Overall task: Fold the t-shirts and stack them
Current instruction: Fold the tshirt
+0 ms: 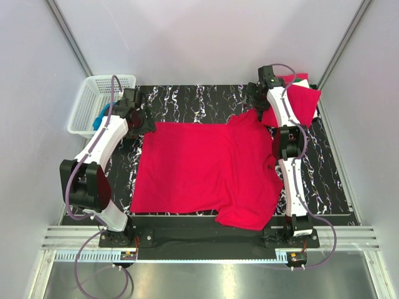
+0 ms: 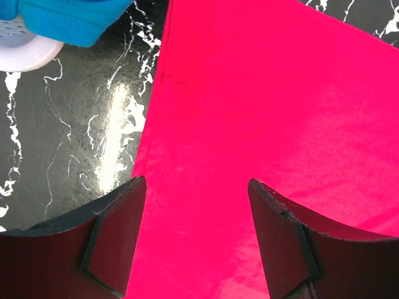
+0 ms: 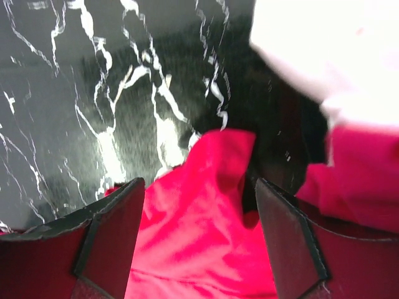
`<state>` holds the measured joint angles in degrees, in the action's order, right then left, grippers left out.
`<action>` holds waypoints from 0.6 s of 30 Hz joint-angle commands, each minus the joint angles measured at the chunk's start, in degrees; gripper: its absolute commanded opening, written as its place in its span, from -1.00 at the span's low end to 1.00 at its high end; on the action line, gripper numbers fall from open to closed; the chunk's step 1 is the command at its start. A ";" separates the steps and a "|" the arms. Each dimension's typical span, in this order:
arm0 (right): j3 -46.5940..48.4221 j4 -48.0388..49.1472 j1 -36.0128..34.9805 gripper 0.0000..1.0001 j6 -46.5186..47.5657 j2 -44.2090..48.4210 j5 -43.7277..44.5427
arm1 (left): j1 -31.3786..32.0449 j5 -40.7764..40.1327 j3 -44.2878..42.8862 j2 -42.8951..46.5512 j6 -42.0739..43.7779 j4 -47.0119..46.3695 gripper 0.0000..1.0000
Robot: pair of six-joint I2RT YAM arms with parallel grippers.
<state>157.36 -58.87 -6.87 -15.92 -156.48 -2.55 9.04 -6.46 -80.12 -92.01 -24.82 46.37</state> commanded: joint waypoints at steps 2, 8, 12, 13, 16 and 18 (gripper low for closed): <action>4.01 4.91 2.74 0.58 0.19 -0.92 0.88 | -0.34 1.62 -1.09 -0.80 1.35 -2.42 0.42; 4.01 5.35 3.45 0.58 0.02 -2.86 -0.44 | -0.34 1.45 -2.24 -2.03 1.53 -2.34 0.42; 4.27 5.61 3.36 0.57 -0.25 -4.09 -1.23 | -0.51 1.19 -2.94 -2.56 1.70 -2.34 0.42; 4.45 5.70 3.45 0.56 -0.42 -4.18 -1.41 | -0.51 1.19 -2.85 -2.56 1.79 -2.34 0.42; 4.45 5.96 3.36 0.55 -0.51 -4.88 -1.58 | -0.51 1.01 -2.77 -2.91 1.79 -2.34 0.42; 4.36 5.70 3.27 0.53 -0.69 -5.14 -1.76 | -0.78 1.01 -2.68 -3.18 1.70 -2.34 0.42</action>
<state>159.54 -54.28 -4.32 -16.29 -160.13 -4.19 8.82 -6.20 -80.36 -95.02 -23.92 46.15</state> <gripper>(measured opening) 0.775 0.711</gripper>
